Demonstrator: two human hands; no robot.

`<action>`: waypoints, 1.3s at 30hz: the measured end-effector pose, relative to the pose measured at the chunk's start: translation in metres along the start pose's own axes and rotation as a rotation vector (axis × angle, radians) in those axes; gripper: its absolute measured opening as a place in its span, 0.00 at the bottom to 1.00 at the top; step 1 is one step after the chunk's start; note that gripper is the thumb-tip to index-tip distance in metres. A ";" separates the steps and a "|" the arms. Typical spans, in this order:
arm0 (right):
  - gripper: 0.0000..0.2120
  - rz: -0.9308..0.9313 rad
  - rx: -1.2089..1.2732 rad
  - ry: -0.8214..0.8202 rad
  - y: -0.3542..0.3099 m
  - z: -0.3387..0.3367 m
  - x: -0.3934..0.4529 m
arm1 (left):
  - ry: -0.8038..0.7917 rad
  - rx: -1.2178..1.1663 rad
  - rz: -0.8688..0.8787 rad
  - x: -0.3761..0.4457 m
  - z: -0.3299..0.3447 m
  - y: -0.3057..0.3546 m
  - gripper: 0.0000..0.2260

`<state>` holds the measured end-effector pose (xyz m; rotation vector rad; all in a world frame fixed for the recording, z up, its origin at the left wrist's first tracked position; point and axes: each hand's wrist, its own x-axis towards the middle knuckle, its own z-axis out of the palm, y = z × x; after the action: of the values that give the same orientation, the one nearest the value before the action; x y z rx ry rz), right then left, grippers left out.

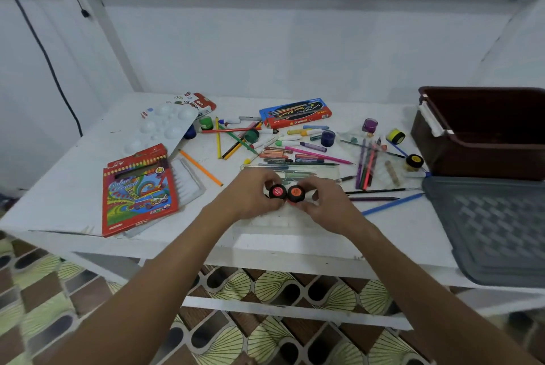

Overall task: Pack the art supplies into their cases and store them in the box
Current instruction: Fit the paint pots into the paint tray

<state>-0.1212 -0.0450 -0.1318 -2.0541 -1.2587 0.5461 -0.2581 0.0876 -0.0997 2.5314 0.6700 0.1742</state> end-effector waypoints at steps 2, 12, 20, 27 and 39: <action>0.17 -0.011 -0.015 -0.010 0.001 -0.001 -0.002 | -0.009 0.023 -0.009 0.000 0.000 0.002 0.13; 0.19 0.000 -0.058 0.007 0.009 0.010 -0.004 | -0.073 0.149 -0.013 0.001 0.010 0.000 0.15; 0.20 -0.060 -0.079 0.102 0.013 0.018 -0.003 | -0.015 0.159 -0.031 0.005 0.024 -0.005 0.13; 0.15 -0.085 -0.188 0.058 0.012 0.017 -0.004 | 0.009 0.190 0.034 0.002 0.029 -0.011 0.10; 0.22 -0.151 -0.241 0.068 -0.026 0.005 0.038 | 0.099 0.111 -0.129 0.025 -0.030 -0.046 0.13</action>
<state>-0.1235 -0.0009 -0.1175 -2.1281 -1.4844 0.2631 -0.2634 0.1482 -0.0973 2.5875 0.9026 0.2237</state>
